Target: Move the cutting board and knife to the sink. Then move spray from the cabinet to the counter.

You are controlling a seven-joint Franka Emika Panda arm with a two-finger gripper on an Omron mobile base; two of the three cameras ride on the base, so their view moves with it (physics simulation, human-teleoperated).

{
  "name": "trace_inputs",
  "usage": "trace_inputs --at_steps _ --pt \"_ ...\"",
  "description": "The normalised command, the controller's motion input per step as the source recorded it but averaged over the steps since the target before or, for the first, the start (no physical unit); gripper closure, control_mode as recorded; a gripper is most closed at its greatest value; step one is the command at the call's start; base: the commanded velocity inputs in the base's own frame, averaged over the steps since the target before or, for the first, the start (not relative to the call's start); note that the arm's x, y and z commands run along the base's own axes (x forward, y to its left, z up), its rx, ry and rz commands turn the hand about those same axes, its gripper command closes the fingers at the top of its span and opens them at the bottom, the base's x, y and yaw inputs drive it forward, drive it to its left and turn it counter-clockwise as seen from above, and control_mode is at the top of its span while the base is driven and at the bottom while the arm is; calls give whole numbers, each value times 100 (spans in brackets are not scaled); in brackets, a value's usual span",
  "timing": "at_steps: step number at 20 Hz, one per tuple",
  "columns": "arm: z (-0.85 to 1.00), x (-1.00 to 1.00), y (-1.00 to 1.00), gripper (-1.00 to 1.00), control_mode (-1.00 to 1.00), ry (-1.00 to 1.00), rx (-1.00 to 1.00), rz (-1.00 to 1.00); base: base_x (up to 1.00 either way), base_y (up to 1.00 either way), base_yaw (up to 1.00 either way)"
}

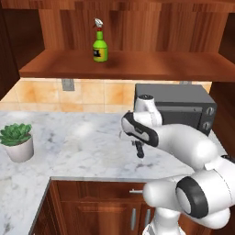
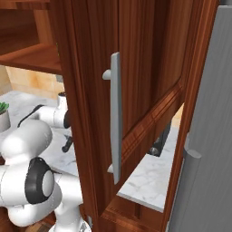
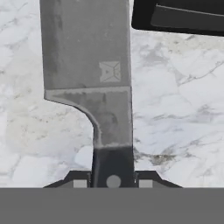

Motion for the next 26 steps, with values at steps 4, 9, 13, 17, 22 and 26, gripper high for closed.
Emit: trace_inputs --at_steps 4,9,13,17,22,26 --pt "74 -15 45 100 -100 15 0 4 0 0 0" --pt "50 -35 27 100 -100 15 0 2 0 0 0" --pt "31 -52 0 100 -100 2 0 0 0 0 0" --pt "11 -49 0 100 -100 1 0 0 0 0 0" --pt "0 -28 0 100 -100 0 0 0 0 0 0" --pt "0 0 0 100 -100 0 0 0 0 0 0"
